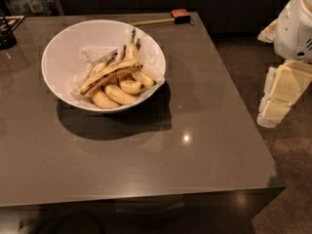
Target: Pick banana from white bowl
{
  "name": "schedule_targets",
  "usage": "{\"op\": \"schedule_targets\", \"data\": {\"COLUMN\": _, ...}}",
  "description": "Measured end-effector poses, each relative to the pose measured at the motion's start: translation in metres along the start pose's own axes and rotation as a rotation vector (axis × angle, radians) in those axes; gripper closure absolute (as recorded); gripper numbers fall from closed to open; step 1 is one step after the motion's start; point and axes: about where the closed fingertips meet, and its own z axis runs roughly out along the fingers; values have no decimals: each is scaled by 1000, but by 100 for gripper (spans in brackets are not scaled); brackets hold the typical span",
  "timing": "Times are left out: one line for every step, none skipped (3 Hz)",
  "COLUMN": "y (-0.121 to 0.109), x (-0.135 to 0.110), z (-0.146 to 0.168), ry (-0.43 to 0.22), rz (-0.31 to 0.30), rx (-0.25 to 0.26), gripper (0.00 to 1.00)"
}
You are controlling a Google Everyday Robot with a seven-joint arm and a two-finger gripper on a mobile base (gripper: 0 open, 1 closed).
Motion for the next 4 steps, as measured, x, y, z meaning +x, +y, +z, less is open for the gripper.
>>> {"op": "schedule_targets", "data": {"y": -7, "x": -29, "z": 5, "ry": 40, "rz": -36, "rx": -29, "gripper": 0}}
{"op": "schedule_targets", "data": {"y": -10, "x": -67, "z": 17, "ry": 69, "rz": -132, "rx": -72, "gripper": 0}}
{"op": "schedule_targets", "data": {"y": -13, "x": -74, "z": 16, "ry": 54, "rz": -139, "rx": -52, "gripper": 0}}
{"op": "schedule_targets", "data": {"y": -18, "x": -85, "z": 18, "ry": 26, "rz": -154, "rx": -35, "gripper": 0}}
